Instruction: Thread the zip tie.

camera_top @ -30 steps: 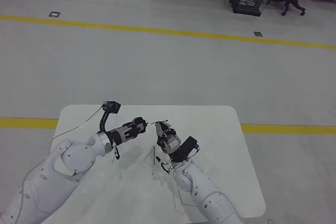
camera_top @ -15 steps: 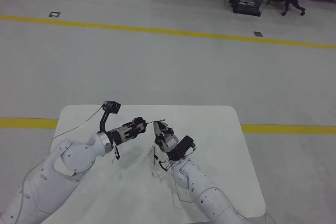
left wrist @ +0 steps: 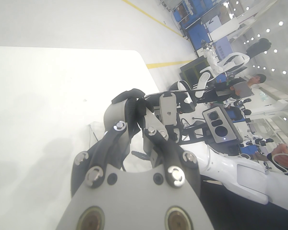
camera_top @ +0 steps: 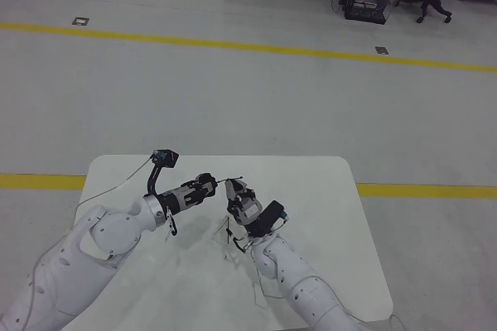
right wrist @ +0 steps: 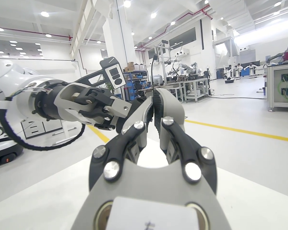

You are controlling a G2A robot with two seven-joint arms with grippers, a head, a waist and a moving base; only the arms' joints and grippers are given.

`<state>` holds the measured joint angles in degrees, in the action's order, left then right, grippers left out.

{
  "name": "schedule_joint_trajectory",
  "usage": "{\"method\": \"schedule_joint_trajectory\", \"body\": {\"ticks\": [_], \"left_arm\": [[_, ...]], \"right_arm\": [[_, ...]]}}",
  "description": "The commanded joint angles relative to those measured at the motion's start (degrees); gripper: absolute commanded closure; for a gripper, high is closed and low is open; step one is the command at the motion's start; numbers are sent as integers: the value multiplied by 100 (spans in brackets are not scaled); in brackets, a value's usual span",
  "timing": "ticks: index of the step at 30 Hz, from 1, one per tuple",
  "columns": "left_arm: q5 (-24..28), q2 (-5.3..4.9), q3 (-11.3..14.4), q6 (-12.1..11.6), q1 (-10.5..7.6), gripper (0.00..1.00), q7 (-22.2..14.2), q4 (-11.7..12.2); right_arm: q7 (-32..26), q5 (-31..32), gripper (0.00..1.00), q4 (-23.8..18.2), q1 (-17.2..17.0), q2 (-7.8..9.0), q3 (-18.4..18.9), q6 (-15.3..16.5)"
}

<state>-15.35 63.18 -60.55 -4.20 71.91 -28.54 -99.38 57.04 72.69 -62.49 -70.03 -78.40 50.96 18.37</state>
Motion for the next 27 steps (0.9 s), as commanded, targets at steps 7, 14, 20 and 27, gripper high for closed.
{"method": "schedule_joint_trajectory", "body": {"ticks": [7, 14, 20, 27], "left_arm": [[0, 0, 0, 0, 0, 100, 0, 0], [0, 0, 0, 0, 0, 100, 0, 0], [0, 0, 0, 0, 0, 100, 0, 0], [0, 0, 0, 0, 0, 100, 0, 0]], "right_arm": [[22, 40, 100, 71, 33, -45, 9, -46], [97, 63, 100, 65, 7, -65, 60, -65], [89, 107, 100, 65, -11, -82, 89, -83], [72, 121, 100, 97, -25, -110, 98, -78]]}}
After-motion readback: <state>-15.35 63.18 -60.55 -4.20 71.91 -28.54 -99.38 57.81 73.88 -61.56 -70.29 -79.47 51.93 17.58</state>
